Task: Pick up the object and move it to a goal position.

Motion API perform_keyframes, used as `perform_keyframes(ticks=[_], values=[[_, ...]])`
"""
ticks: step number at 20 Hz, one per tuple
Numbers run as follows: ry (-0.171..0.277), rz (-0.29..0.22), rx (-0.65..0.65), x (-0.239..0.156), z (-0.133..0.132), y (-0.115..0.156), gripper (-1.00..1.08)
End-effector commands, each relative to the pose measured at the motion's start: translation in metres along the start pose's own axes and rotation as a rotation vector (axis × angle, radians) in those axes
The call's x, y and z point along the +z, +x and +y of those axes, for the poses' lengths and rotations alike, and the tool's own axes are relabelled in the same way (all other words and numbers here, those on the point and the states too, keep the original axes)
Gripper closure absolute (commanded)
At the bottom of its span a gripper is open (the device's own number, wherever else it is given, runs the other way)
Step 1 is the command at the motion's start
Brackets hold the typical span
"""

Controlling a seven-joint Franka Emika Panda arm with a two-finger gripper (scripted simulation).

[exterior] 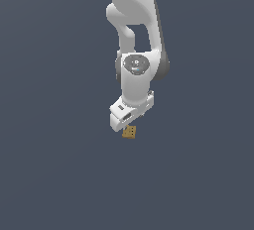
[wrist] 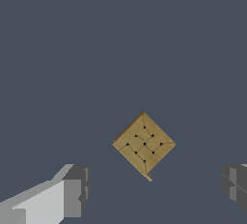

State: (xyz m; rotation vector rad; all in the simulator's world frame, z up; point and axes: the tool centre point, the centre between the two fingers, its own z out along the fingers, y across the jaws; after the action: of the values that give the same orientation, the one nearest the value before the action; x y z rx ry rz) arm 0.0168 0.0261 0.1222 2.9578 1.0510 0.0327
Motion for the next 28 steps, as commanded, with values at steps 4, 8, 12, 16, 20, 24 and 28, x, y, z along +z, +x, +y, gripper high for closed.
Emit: perform_keyframes(ticks=[4,8,12,16,20,24,28], values=[[0.000,-0.006,-0.153,0.012,0.003,-0.004,-0.92],[0.002,-0.010,-0.263,0.021,0.005,-0.006,-0.92],[0.004,-0.013,-0.374,0.030,0.007,-0.009,-0.92],[0.007,-0.015,-0.484,0.038,0.009,-0.011,-0.92],[0.010,-0.015,-0.589,0.046,0.010,-0.014,-0.92],[0.012,-0.015,-0.673,0.052,0.011,-0.016,-0.92],[0.014,-0.015,-0.735,0.057,0.012,-0.017,-0.92]])
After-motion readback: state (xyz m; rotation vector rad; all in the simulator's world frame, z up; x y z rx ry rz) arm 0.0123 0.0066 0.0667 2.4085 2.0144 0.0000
